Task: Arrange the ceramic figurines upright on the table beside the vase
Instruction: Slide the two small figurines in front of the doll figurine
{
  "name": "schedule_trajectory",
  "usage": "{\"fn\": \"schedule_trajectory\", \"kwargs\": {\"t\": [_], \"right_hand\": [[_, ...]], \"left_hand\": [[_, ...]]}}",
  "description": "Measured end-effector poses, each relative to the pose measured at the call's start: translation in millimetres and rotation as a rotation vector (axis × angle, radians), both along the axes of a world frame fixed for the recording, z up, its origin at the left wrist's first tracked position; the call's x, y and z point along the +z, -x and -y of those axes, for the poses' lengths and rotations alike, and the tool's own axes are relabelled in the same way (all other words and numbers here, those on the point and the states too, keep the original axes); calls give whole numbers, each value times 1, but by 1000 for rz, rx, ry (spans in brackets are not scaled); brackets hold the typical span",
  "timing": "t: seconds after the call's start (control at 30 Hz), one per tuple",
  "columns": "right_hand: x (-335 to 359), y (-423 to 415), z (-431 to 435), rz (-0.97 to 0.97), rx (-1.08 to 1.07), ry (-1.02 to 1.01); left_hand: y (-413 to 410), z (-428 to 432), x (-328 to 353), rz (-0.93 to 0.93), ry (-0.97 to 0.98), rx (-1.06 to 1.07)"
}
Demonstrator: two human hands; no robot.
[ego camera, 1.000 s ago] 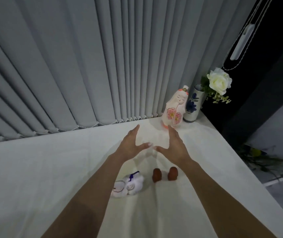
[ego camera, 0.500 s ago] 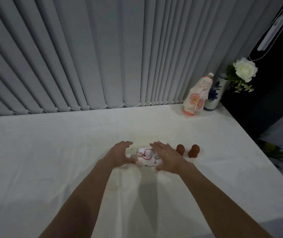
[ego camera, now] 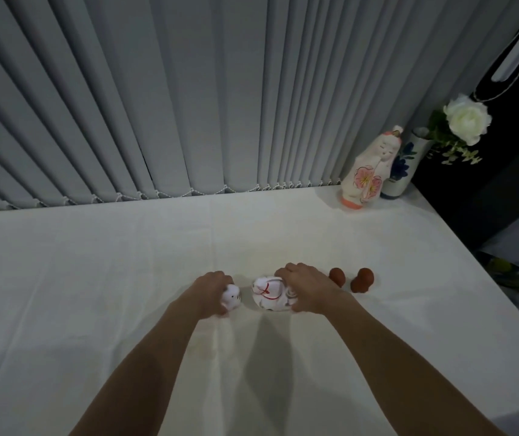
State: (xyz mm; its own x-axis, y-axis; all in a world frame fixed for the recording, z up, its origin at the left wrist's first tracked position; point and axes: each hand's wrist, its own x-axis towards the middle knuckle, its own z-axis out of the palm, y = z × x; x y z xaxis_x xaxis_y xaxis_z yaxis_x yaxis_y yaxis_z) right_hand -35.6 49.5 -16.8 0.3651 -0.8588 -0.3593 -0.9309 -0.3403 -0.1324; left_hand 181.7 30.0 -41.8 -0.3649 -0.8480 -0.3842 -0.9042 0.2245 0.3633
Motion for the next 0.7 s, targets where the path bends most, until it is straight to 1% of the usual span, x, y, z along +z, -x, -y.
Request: {"fn": "schedule_trajectory", "kwargs": {"t": [0.13, 0.27, 0.4, 0.53, 0.7], "right_hand": [[6, 2, 10, -11, 47, 9], [22, 24, 30, 19, 9, 71], [39, 69, 58, 10, -53, 129], [45, 130, 80, 2, -160, 133], [34, 203, 93, -22, -306, 108]], "left_hand": [[4, 17, 9, 16, 9, -3], [30, 49, 28, -21, 69, -9], [84, 86, 42, -79, 136, -47], [149, 119, 44, -142, 146, -99], [222, 148, 34, -195, 125, -160]]}}
